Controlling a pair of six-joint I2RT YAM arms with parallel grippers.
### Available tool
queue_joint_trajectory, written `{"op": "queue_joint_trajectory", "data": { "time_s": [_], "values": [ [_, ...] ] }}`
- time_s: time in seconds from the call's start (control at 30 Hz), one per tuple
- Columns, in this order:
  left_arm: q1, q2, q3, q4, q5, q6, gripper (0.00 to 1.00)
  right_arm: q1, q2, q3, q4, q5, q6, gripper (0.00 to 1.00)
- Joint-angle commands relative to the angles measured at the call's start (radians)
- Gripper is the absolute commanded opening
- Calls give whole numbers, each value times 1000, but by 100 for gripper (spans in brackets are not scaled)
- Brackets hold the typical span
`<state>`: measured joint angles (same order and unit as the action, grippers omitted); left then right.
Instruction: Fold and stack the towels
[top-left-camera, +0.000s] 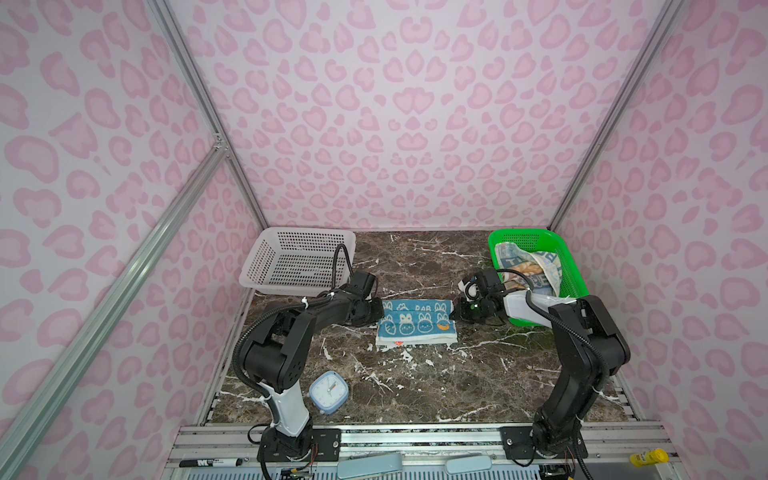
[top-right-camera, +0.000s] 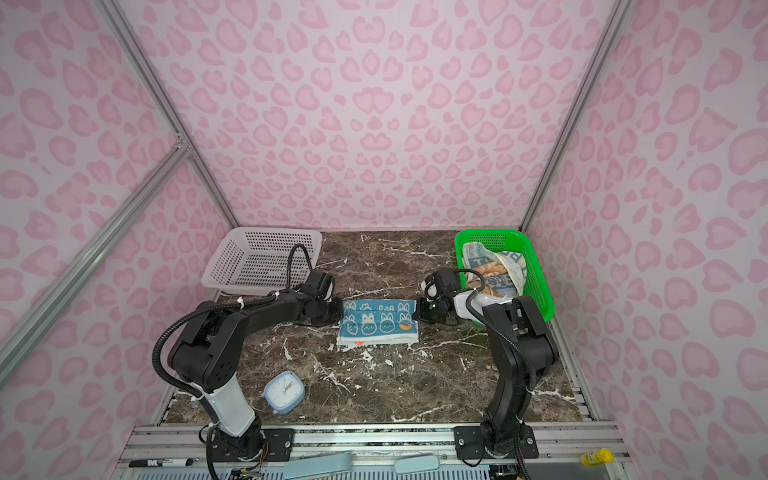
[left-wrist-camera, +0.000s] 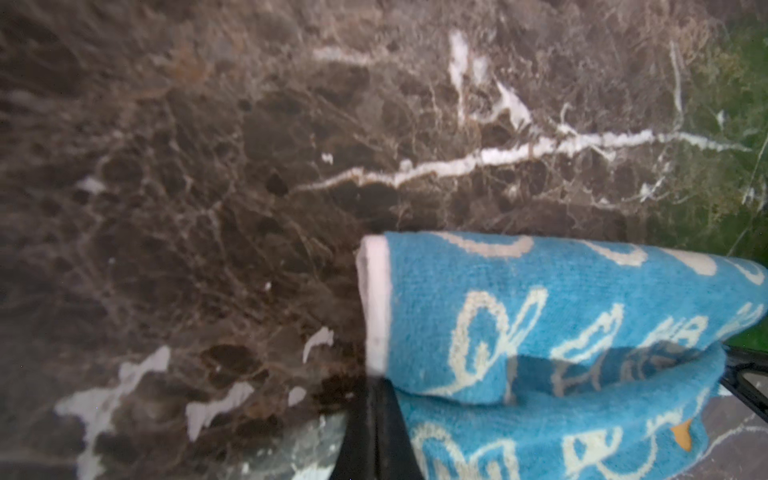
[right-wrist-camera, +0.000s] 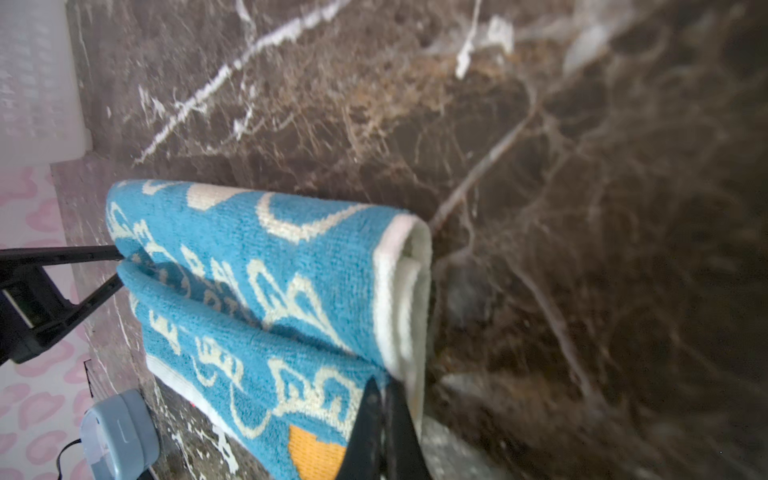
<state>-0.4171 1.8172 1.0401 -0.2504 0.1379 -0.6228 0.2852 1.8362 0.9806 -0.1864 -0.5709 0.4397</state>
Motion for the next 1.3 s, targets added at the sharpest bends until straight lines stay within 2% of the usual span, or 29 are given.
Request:
{"op": "queue_joint_trajectory", "data": {
  "time_s": [0.0,0.2,0.6,0.93,1.27],
  "values": [
    [20,30,69,-60,-44,33,4,-7,50,33,-35,50,34,0],
    [33,-9,119,-107,-52,48,4,-19,-5,98,-97,48,19,0],
    [22,-141,1,-67,-27,10,4,-20,-95,67,-152,62,-18,0],
    [-8,-133,-38,-54,-45,4,4,-9,-99,-18,-99,61,-9,0],
    [-16,-113,-46,-51,-63,3,4,-1,-102,-29,-92,65,-8,0]
  ]
}}
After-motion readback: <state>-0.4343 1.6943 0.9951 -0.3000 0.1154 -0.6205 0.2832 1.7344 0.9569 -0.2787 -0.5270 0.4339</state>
